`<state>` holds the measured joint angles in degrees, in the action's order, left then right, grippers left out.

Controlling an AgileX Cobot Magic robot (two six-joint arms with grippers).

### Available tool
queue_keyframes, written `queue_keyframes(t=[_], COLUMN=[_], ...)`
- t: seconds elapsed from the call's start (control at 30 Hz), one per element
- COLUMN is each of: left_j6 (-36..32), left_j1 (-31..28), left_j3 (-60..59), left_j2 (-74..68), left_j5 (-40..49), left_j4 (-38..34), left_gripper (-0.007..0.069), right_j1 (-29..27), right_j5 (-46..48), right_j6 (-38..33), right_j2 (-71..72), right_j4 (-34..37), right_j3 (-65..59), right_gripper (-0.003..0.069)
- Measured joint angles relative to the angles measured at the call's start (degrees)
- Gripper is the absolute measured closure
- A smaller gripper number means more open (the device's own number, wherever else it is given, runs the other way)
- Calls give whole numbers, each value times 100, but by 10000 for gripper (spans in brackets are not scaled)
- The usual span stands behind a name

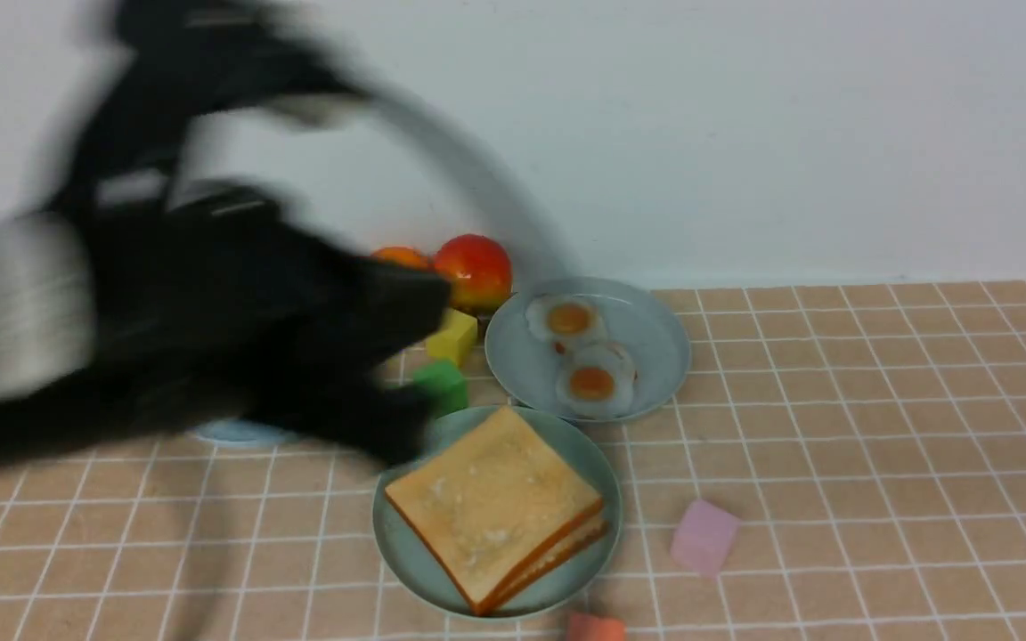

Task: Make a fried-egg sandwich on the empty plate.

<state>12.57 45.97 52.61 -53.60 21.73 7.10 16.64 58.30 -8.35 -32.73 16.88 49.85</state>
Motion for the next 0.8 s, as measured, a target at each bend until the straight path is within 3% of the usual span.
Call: queue_keyframes(t=[0.13, 0.37, 0.63, 0.8], left_j6=[460, 538, 538, 538], left_j1=[0, 0, 0, 0], left_j3=[-1779, -3615, -4092, -4154], left_j2=[1721, 3052, 3226, 3226], left_j5=[-1206, -2598, -2730, -2488], left_j4=[0, 0, 0, 0], left_gripper=[638, 638, 638, 638], right_j1=[0, 0, 0, 0], right_j5=[210, 683, 832, 221], right_j6=[330, 1296, 1956, 2142], right_j2=[509, 1487, 2089, 2125], right_j4=[-452, -1184, -1733, -1908], right_j3=[0, 0, 0, -449], right_gripper=[616, 638, 668, 666])
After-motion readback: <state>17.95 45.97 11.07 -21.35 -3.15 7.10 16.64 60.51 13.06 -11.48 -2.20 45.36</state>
